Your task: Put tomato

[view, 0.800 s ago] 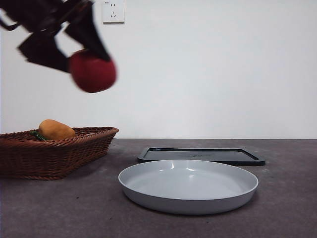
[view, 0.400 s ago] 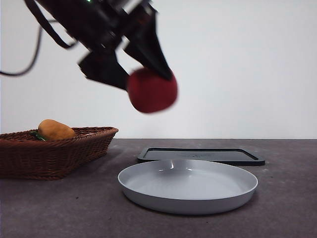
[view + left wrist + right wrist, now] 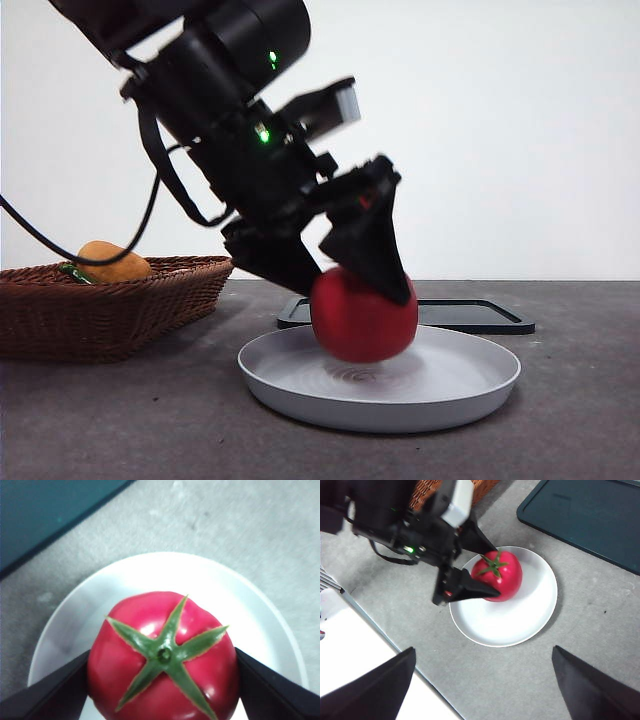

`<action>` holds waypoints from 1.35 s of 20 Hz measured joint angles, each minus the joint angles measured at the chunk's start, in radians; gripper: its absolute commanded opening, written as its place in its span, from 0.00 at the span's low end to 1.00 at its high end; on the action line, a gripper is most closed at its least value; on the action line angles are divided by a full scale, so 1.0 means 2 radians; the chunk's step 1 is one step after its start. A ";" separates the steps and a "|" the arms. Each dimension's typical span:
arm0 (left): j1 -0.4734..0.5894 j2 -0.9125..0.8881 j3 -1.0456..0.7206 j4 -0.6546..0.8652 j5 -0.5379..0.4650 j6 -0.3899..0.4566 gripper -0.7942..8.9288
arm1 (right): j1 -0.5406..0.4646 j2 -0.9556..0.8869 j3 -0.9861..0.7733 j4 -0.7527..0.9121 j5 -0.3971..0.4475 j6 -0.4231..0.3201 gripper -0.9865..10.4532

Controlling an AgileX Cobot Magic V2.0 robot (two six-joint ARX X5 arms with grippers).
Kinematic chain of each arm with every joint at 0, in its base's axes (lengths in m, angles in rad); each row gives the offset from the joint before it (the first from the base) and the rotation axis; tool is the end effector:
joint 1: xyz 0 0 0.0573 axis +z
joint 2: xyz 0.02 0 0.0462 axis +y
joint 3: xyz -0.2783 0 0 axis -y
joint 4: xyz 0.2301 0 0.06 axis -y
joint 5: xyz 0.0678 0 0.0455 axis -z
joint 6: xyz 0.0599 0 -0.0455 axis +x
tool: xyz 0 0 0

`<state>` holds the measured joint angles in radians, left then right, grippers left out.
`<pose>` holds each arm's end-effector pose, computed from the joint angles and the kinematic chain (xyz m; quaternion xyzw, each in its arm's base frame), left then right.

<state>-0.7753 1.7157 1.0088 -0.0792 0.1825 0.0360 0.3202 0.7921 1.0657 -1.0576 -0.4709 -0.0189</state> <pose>0.2521 -0.2623 0.1854 0.1266 0.3586 -0.4322 0.8177 0.1012 0.0622 0.3360 0.0207 0.3776 0.3597 0.8530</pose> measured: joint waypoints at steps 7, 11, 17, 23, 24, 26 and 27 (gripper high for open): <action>-0.006 0.009 0.001 0.000 -0.002 0.007 0.50 | 0.000 0.000 0.000 0.000 0.000 0.000 0.47; -0.007 0.009 0.001 -0.003 -0.001 0.009 0.60 | 0.000 0.000 0.000 0.000 0.000 0.000 0.47; -0.007 0.008 0.001 -0.004 -0.001 0.010 0.67 | 0.000 0.000 0.000 0.000 0.000 0.000 0.47; -0.005 -0.027 0.001 -0.022 -0.002 0.010 0.66 | 0.000 0.000 0.000 0.000 0.000 0.000 0.47; -0.002 -0.037 0.001 -0.027 -0.002 0.010 0.66 | 0.000 0.000 0.000 0.000 0.000 0.000 0.47; 0.005 -0.064 0.001 -0.042 -0.004 0.009 0.66 | 0.000 0.000 0.000 0.000 0.000 0.000 0.47; 0.008 -0.080 0.001 -0.048 -0.005 0.009 0.66 | 0.000 0.000 0.000 0.000 0.000 0.000 0.47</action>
<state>-0.7589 1.5551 1.0103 -0.1757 0.1734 0.0544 0.3202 0.7921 1.0657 -1.0580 -0.4706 -0.0189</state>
